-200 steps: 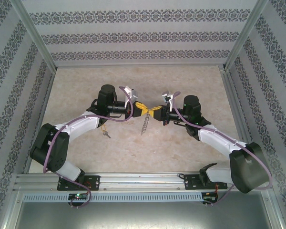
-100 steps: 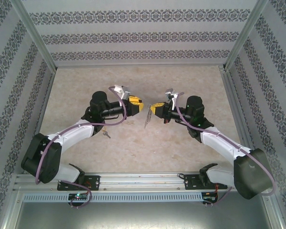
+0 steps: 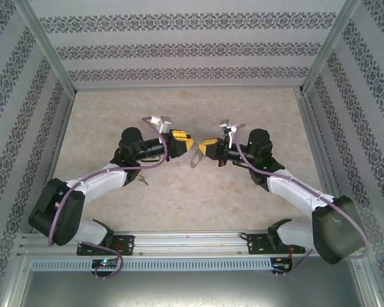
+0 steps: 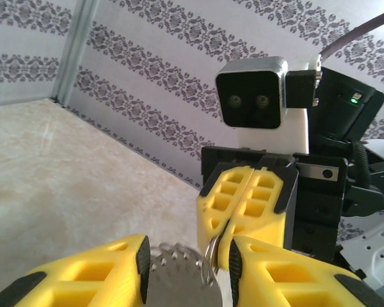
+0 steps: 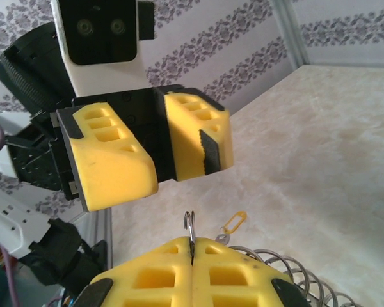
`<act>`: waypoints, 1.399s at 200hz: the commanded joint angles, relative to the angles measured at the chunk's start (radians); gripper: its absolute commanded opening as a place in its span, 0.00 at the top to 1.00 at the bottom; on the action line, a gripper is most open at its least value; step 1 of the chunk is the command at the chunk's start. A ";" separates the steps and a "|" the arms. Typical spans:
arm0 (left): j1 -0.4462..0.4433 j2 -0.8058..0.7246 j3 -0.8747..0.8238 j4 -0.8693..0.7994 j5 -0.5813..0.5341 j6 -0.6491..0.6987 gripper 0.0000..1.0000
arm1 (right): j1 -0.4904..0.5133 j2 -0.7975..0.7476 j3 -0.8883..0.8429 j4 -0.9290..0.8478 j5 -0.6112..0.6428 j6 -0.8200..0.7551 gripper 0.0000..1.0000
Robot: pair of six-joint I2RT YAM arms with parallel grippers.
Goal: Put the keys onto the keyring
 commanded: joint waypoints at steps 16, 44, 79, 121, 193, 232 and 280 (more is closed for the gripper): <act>-0.018 0.018 -0.018 0.116 0.061 -0.067 0.61 | 0.016 0.013 0.041 0.038 -0.070 0.007 1.00; -0.019 0.007 -0.042 0.137 0.066 -0.081 0.61 | 0.017 0.019 0.046 0.036 -0.073 0.006 1.00; -0.020 -0.008 -0.053 0.116 0.084 -0.079 0.62 | 0.021 0.036 0.057 0.035 -0.081 0.012 1.00; -0.022 -0.005 -0.052 0.116 0.109 -0.081 0.65 | 0.026 0.054 0.067 0.037 -0.083 0.012 1.00; -0.023 0.021 -0.038 0.131 0.129 -0.087 0.73 | 0.028 0.061 0.072 0.032 -0.072 0.008 1.00; -0.024 0.031 -0.042 0.156 0.136 -0.093 0.86 | 0.028 0.064 0.069 0.031 -0.067 0.004 1.00; -0.023 0.043 -0.038 0.182 0.136 -0.102 0.92 | 0.026 0.068 0.066 0.027 -0.069 0.000 1.00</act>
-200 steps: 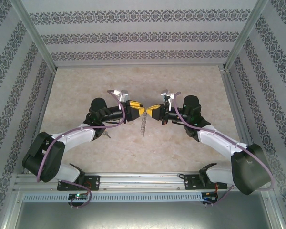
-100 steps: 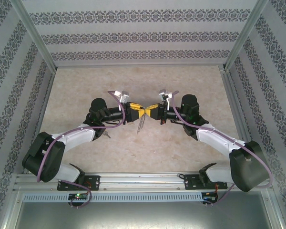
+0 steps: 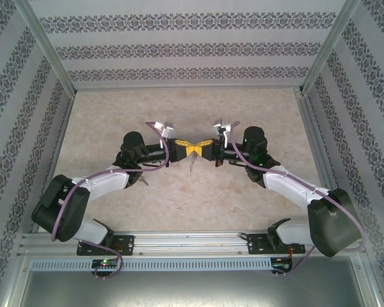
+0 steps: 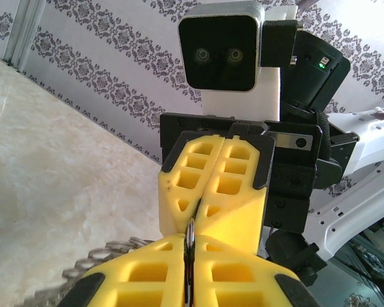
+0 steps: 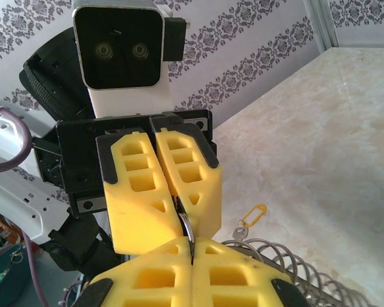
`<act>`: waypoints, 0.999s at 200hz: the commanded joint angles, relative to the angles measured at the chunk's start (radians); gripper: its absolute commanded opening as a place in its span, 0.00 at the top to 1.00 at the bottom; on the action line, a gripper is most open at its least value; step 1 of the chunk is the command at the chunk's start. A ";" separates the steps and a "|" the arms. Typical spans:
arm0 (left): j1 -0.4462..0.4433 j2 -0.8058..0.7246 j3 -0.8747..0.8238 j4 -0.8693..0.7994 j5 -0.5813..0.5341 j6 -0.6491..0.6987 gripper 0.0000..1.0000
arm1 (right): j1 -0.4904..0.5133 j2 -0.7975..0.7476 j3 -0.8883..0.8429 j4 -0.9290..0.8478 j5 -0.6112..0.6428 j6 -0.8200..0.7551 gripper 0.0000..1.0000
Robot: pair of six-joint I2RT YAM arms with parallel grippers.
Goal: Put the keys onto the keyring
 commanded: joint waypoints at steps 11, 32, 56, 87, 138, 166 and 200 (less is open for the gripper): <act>-0.014 0.012 0.011 0.105 0.040 -0.016 0.93 | 0.006 0.009 0.027 0.025 -0.017 -0.008 1.00; -0.015 0.019 0.015 0.124 0.043 -0.016 0.97 | 0.005 0.007 0.026 0.018 -0.020 -0.013 1.00; -0.014 0.019 0.017 0.124 0.038 0.002 1.00 | -0.024 -0.017 0.007 0.021 0.012 0.004 0.70; -0.014 0.002 0.001 0.113 0.014 0.060 1.00 | -0.087 -0.104 -0.039 -0.027 0.064 -0.001 0.43; -0.014 -0.054 -0.020 0.018 -0.049 0.203 1.00 | -0.132 -0.248 -0.153 -0.110 0.338 -0.013 0.02; -0.014 -0.079 -0.043 0.003 -0.097 0.275 1.00 | -0.135 -0.296 -0.195 -0.126 0.485 0.051 0.02; -0.018 -0.124 -0.083 -0.004 -0.173 0.430 1.00 | -0.144 -0.260 -0.145 -0.220 0.452 0.045 0.02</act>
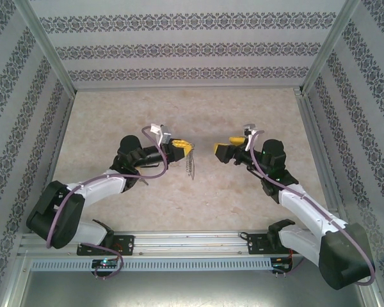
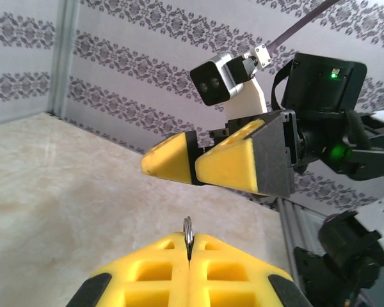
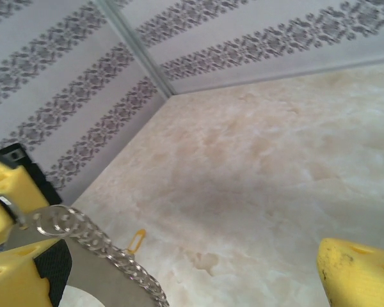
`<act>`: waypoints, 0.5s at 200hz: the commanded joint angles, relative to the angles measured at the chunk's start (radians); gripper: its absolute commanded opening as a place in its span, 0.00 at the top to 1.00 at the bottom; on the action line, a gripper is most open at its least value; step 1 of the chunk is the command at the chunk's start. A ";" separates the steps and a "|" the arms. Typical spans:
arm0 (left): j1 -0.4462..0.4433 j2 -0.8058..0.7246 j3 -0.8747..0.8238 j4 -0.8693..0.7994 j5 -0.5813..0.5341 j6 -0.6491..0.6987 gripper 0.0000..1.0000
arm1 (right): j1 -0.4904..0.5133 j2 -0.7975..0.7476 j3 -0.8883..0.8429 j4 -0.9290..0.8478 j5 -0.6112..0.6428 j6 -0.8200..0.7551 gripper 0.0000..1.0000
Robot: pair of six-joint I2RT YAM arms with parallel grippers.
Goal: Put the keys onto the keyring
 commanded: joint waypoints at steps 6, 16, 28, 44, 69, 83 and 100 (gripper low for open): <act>-0.011 -0.054 -0.033 0.010 -0.074 0.188 1.00 | -0.007 0.024 0.034 -0.044 0.033 0.015 0.02; -0.011 -0.064 -0.045 0.015 -0.083 0.232 1.00 | -0.005 0.036 0.027 -0.029 0.028 0.014 0.02; -0.011 -0.071 -0.049 0.010 -0.083 0.279 1.00 | 0.002 0.048 0.024 -0.024 0.033 0.010 0.02; -0.011 -0.071 -0.044 -0.011 -0.084 0.317 1.00 | 0.004 0.062 0.015 -0.022 0.059 0.020 0.02; -0.014 -0.074 -0.038 -0.045 -0.107 0.384 1.00 | 0.007 0.064 -0.018 0.013 0.103 0.054 0.02; -0.018 -0.075 -0.047 -0.042 -0.124 0.437 1.00 | 0.014 0.059 -0.024 0.021 0.129 0.062 0.02; -0.020 -0.066 -0.057 -0.032 -0.141 0.488 1.00 | 0.031 0.055 -0.024 0.024 0.163 0.065 0.02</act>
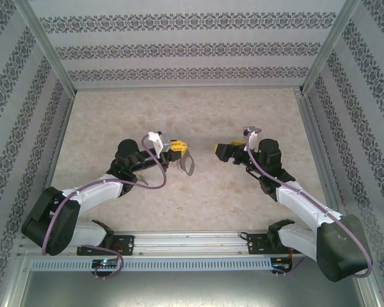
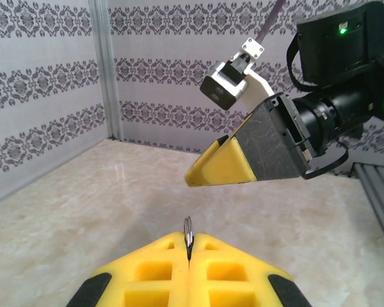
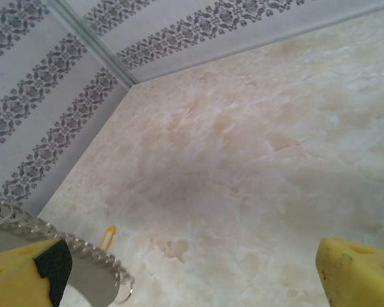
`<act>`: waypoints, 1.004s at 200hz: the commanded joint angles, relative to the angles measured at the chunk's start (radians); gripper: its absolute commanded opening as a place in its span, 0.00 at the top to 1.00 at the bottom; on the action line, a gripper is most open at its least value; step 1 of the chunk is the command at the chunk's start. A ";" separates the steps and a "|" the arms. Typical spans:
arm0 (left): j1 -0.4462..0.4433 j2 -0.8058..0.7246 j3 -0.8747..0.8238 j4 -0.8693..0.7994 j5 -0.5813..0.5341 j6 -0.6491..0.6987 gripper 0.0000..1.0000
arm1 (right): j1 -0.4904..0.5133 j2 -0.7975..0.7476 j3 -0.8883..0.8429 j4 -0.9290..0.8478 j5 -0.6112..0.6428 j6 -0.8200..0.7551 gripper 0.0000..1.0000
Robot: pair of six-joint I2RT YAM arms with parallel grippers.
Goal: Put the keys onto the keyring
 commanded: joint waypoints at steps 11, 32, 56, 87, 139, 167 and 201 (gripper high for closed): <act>-0.017 -0.004 -0.017 0.020 -0.041 0.165 1.00 | 0.036 -0.007 -0.012 0.041 0.088 0.021 0.02; -0.021 0.035 -0.027 0.062 -0.053 0.237 1.00 | 0.054 0.007 -0.007 0.058 0.122 0.012 0.02; -0.023 0.097 -0.028 0.130 -0.073 0.269 1.00 | 0.062 0.050 0.017 0.076 0.134 0.008 0.02; -0.030 0.139 -0.034 0.165 -0.097 0.328 1.00 | 0.075 0.093 0.046 0.074 0.127 -0.001 0.02; -0.032 0.139 -0.004 0.091 -0.094 0.389 1.00 | 0.087 0.146 0.079 0.059 0.132 -0.045 0.02; -0.032 0.134 0.030 0.010 -0.075 0.416 1.00 | 0.090 0.191 0.104 0.066 0.125 -0.050 0.03; -0.032 0.140 0.053 -0.002 -0.050 0.355 1.00 | 0.092 0.233 0.136 0.080 0.118 -0.051 0.02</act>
